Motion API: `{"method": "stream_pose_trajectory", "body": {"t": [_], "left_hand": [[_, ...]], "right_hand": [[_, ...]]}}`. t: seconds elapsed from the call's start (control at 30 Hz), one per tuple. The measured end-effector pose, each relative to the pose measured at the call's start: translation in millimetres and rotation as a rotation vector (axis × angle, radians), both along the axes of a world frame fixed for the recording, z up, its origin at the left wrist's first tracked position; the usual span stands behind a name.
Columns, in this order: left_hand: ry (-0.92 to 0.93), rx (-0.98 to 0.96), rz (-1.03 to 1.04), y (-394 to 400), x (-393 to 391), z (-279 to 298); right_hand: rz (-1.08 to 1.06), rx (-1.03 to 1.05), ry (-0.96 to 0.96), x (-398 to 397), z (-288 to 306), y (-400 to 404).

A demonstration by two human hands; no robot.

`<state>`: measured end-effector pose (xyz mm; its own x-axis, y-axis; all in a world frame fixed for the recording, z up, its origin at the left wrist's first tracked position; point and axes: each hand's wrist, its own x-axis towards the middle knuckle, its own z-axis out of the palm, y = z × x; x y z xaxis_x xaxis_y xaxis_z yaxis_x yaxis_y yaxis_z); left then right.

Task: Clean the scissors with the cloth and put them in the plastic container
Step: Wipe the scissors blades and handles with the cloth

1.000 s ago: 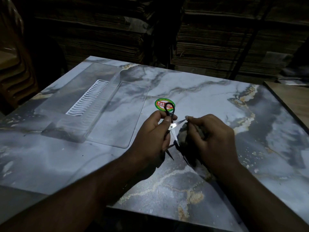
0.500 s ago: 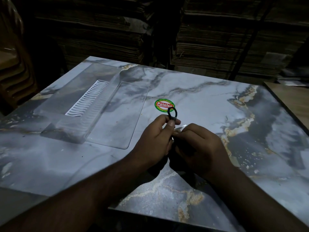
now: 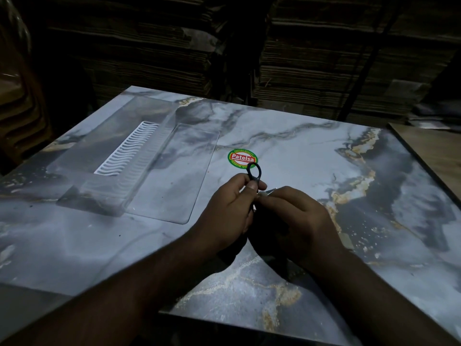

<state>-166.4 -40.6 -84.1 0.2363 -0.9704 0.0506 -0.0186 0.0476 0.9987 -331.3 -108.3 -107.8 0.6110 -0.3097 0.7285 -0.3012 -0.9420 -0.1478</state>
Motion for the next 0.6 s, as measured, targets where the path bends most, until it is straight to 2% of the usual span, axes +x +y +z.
{"method": "stream_pose_trajectory", "body": {"t": [0.2, 0.33, 0.47, 0.6], "left_hand": [[-0.037, -0.026, 0.008, -3, 3, -3], [0.125, -0.008, 0.035, 2, -2, 0], [0.184, 0.009, 0.063, 2, -5, -1], [0.127, 0.034, 0.07, -5, 1, -1]], "right_hand": [[-0.042, -0.017, -0.014, 1, 0, -3], [-0.21, 0.085, -0.085, -5, 2, -15], [-0.291, 0.167, -0.186, -13, 7, -21], [-0.303, 0.272, -0.249, -6, 16, -12]]}}
